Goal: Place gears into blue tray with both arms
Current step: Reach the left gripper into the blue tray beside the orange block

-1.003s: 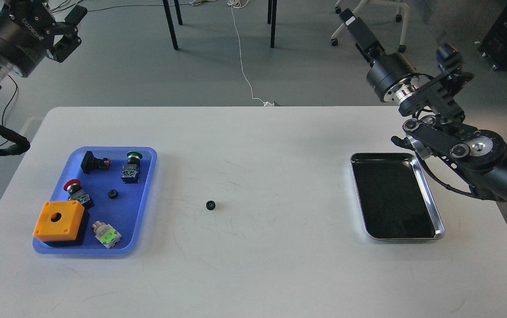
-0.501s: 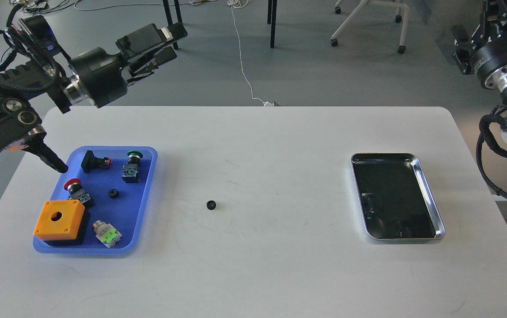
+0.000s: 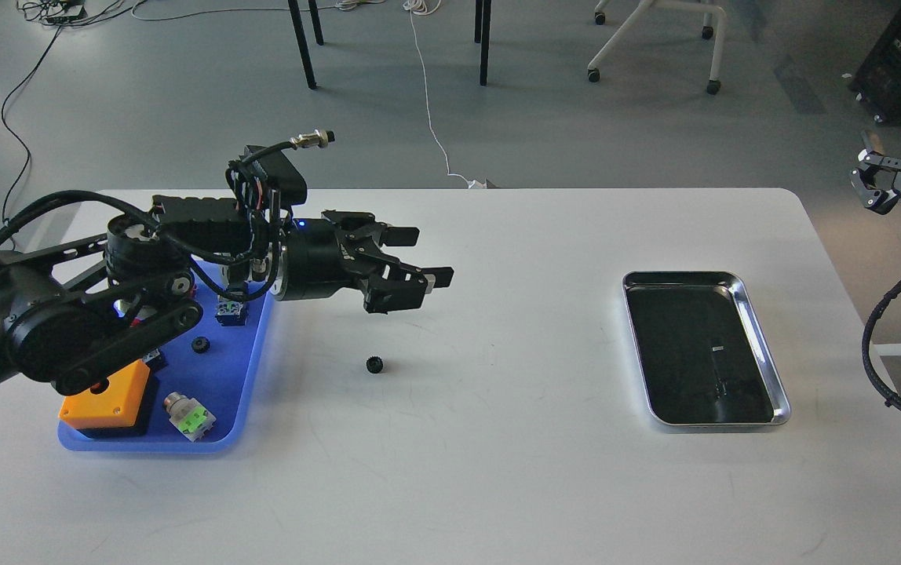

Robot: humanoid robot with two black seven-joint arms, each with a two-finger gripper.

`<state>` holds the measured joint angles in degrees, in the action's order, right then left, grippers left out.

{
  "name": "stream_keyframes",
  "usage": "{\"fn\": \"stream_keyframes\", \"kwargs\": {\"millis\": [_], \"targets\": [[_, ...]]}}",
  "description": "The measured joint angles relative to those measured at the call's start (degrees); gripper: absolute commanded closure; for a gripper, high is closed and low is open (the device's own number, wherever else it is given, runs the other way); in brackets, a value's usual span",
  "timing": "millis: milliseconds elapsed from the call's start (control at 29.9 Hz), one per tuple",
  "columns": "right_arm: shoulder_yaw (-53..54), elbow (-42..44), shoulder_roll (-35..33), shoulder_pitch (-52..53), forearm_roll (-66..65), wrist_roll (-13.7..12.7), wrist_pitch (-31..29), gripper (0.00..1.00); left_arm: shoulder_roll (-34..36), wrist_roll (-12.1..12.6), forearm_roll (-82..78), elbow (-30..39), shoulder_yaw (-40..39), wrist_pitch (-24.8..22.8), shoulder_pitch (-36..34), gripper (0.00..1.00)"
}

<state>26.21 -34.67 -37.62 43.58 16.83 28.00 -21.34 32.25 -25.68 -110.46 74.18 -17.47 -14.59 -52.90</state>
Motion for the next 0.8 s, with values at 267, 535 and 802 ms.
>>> {"fn": "stream_keyframes", "kwargs": {"millis": [267, 535, 802], "targets": [[0.9, -0.3, 0.0, -0.9, 0.0, 0.0, -3.0, 0.02, -0.9, 0.2, -12.5, -1.9, 11.5, 2.5, 0.4, 0.29], [0.9, -0.7, -0.1, -1.0, 0.0, 0.0, -3.1, 0.02, -1.4, 0.7, -14.2, -6.3, 13.3, 3.2, 1.1, 0.39], [0.9, -1.2, 0.1, -1.0, 0.0, 0.0, -3.1, 0.02, -2.3, 0.5, -14.3, -8.6, 13.2, 6.0, 3.3, 0.42]]}}
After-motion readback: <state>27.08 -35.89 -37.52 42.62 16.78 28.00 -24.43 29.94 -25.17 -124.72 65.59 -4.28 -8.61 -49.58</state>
